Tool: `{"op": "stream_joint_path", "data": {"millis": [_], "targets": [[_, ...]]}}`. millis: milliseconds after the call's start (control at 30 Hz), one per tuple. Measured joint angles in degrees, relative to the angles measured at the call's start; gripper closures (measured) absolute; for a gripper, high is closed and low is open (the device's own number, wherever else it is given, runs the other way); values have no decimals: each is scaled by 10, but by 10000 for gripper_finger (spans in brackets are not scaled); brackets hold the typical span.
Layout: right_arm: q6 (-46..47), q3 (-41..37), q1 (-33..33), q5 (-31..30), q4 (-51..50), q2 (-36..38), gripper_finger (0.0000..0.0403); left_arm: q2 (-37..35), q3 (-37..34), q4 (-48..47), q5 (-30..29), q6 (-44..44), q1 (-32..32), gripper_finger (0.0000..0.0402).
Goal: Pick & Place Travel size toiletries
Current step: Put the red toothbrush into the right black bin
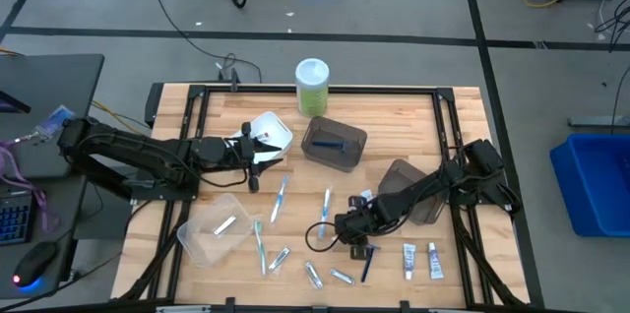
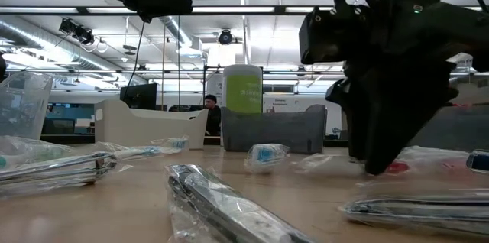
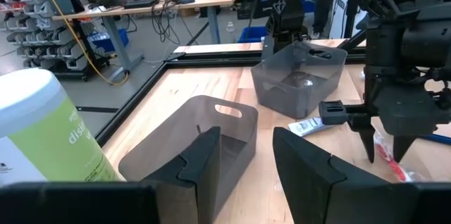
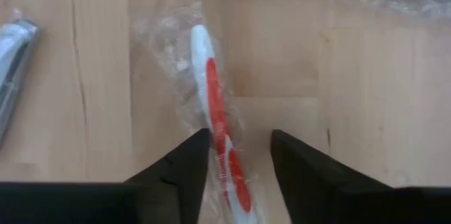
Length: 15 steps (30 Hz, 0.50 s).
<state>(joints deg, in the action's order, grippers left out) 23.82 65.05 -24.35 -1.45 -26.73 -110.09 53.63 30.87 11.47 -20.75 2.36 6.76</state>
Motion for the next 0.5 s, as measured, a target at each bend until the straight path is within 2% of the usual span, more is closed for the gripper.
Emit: {"op": "stream_joint_path", "data": {"millis": [267, 367, 500], "targets": [[-6, -1, 21, 17, -3, 9, 377, 0, 0, 0, 0, 0, 0, 263], [-6, 6, 35, 52, -11, 23, 393, 0, 0, 0, 0, 0, 0, 263], [7, 43, 54, 77, -59, 73, 393, 0, 0, 0, 0, 0, 0, 263]]}}
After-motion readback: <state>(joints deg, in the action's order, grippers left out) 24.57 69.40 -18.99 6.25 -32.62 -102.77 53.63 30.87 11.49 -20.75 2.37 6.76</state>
